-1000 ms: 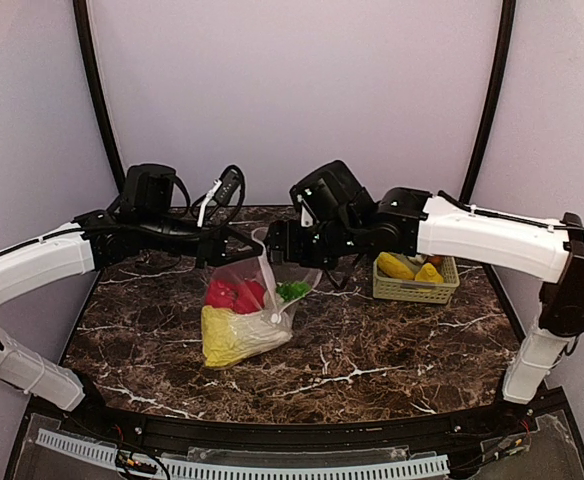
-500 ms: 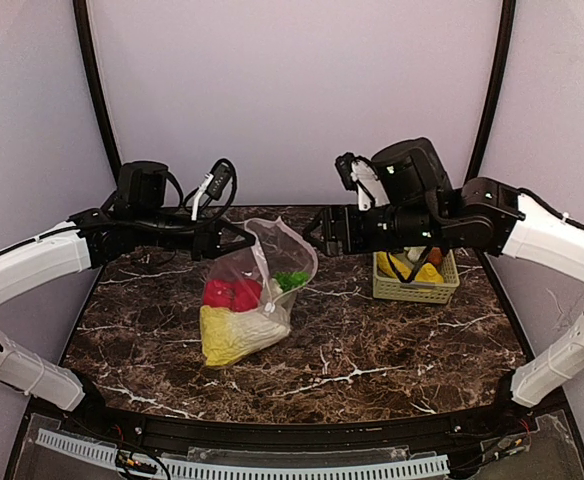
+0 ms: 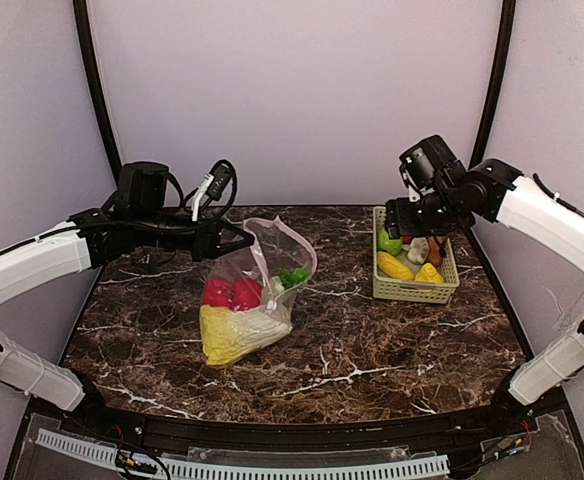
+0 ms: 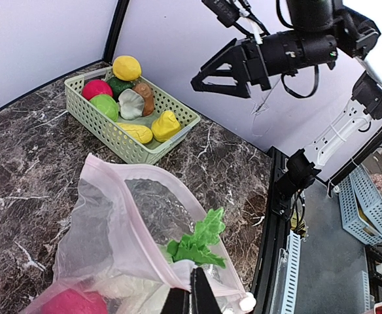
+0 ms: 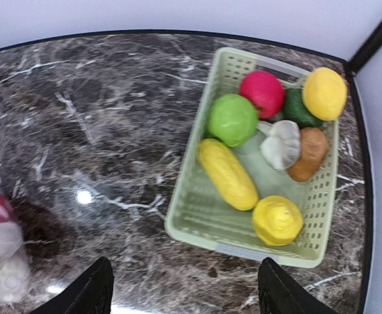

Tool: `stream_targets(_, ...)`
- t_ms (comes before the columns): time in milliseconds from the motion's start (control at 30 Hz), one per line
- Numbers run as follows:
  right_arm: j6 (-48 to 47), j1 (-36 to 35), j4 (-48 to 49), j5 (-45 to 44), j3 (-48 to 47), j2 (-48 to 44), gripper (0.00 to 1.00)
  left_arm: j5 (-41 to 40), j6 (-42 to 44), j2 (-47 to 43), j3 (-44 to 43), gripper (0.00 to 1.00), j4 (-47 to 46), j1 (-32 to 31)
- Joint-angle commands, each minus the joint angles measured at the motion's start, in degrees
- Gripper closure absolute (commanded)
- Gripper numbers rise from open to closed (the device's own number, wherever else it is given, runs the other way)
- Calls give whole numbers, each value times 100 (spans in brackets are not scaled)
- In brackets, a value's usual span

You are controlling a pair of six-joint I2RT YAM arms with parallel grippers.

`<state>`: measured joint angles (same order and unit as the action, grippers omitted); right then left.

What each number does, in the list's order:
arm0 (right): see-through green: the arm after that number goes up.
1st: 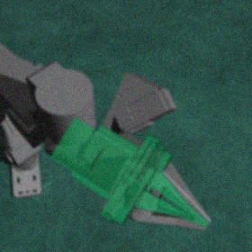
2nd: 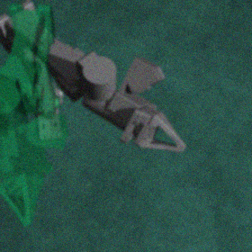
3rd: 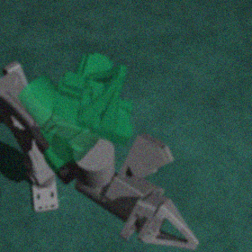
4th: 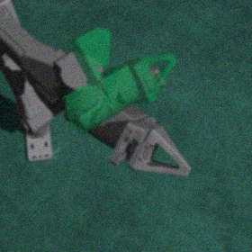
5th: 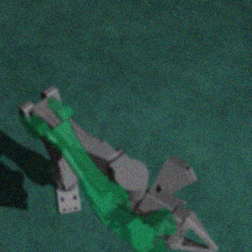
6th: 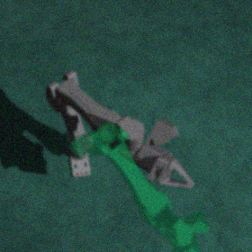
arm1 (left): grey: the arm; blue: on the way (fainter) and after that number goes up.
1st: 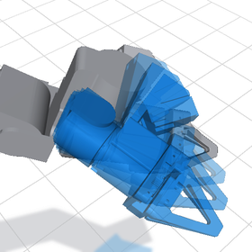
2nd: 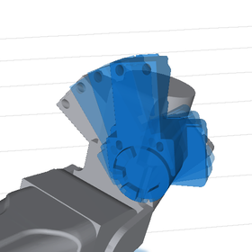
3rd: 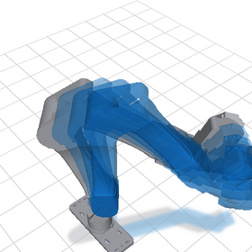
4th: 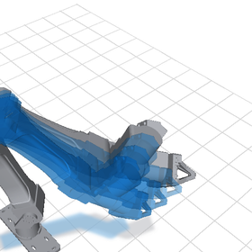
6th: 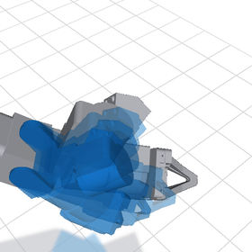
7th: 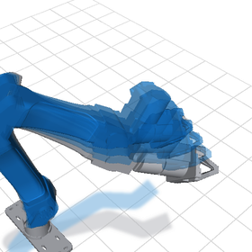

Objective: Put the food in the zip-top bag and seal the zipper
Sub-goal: Pick up the fake vegetable from the bin.

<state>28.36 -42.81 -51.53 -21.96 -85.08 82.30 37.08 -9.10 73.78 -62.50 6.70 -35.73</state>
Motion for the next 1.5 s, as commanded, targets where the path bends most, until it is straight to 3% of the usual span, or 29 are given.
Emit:
stream_targets(0,-501,933,132,26,323,164,26,-31,104,-118,62,99,68,48)
stream_targets(233,-923,2145,909,399,480,658,29,-15,112,-94,62,99,78,48)
stream_targets(500,-1120,2932,1541,867,474,1423,39,16,104,-74,45,99,86,48)
stream_targets(933,-1177,3411,2007,935,242,2368,51,69,70,28,40,99,86,48)
stream_targets(1467,-1461,3600,2204,973,-184,3065,55,79,82,94,36,99,104,49)
